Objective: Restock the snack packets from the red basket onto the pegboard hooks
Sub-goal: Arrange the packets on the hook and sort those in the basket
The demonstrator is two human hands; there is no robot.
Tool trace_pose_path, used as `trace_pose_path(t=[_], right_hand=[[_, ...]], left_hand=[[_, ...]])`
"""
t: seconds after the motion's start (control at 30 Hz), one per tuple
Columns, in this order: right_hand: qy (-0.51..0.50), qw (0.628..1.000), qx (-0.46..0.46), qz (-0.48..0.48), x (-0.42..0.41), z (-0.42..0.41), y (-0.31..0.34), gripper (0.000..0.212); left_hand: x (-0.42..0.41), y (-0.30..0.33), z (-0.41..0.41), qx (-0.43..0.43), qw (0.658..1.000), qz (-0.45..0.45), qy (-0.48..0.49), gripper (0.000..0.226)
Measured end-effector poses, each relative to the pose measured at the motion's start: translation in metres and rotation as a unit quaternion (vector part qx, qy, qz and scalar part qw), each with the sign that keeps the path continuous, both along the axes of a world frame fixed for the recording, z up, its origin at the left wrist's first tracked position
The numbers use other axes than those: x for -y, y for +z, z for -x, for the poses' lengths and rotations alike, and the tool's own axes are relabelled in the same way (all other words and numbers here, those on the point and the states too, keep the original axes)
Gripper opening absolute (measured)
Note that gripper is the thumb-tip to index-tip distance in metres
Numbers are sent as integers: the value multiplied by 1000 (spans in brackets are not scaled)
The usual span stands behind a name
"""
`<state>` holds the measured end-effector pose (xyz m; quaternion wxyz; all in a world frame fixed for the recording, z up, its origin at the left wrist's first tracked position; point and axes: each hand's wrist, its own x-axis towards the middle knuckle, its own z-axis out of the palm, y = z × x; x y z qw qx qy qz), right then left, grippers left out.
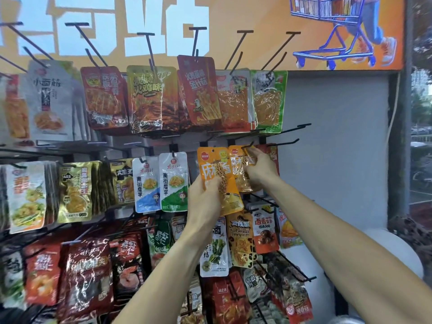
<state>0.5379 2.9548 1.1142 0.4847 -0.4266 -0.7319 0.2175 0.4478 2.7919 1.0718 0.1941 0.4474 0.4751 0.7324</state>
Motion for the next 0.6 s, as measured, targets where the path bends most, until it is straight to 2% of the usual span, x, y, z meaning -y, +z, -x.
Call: trace_pose_path(t=[0.07,0.1,0.2,0.3,0.4,0.47,0.53,0.6], right_hand=[[-29,999,-30,-30,6,-10,-10,58],[-25,996,-74,-42,12,-16,-17,52],[91,967,-238,-25,48,-39,-41,39],[167,936,-309,-17,70,-47,-51,37],[159,929,-333,-37,63,-45,-42,42],[147,928,-338,-49,52,-44,-32,44],[138,931,-333,-57,40,-42,-23,42],[125,938,-319,-59,30,-37,-15,38]], left_hand=[[0,-2,2,-7,1000,-2,-11,15],[0,-5,3,-9,1000,1,-18,14],[-3,-10,-5,-40,998,5,-47,11],[-19,-12,-18,-96,995,-5,-39,21],[-37,-5,-27,-120,992,-32,-29,56],[-47,2,-28,-165,985,-56,-17,79],[-53,10,-28,-227,972,-63,9,84],[-59,16,-27,-295,953,-48,54,77]])
